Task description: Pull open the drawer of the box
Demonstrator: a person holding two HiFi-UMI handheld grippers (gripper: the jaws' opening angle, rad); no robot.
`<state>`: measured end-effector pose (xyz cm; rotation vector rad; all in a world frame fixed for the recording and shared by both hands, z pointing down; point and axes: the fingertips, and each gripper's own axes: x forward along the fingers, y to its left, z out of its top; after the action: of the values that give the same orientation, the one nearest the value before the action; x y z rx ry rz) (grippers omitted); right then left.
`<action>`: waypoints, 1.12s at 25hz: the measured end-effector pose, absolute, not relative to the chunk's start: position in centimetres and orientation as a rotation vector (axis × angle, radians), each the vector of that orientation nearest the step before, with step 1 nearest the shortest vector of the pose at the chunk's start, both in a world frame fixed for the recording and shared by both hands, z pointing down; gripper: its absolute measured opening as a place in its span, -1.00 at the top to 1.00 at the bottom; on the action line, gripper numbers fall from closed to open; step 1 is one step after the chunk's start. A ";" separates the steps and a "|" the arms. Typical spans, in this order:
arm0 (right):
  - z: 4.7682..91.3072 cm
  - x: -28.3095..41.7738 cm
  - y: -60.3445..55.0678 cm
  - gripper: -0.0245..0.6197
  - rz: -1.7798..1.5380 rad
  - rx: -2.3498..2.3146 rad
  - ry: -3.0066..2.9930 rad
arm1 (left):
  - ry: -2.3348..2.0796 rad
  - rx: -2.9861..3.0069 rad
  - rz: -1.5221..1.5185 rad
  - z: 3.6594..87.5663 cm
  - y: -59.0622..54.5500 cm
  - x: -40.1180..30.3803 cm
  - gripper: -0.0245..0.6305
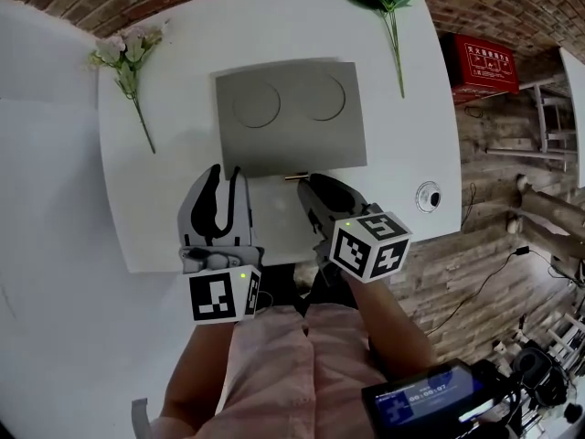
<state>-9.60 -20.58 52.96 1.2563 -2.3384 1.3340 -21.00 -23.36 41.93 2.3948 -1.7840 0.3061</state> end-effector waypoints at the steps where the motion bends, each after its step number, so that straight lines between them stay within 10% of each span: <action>1: 53.0 -9.7 -20.7 0.61 1.388 1.242 -2.331 | -1.786 2.393 0.305 41.9 -23.5 -21.1 0.59; 28: 54.6 -11.3 -21.1 0.75 1.944 0.933 -2.206 | -1.825 2.366 0.281 41.7 -24.7 -22.6 0.60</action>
<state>-11.25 -21.07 54.60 0.9328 -2.2061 1.9440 -22.59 -24.73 41.66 2.3664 -1.8246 0.2814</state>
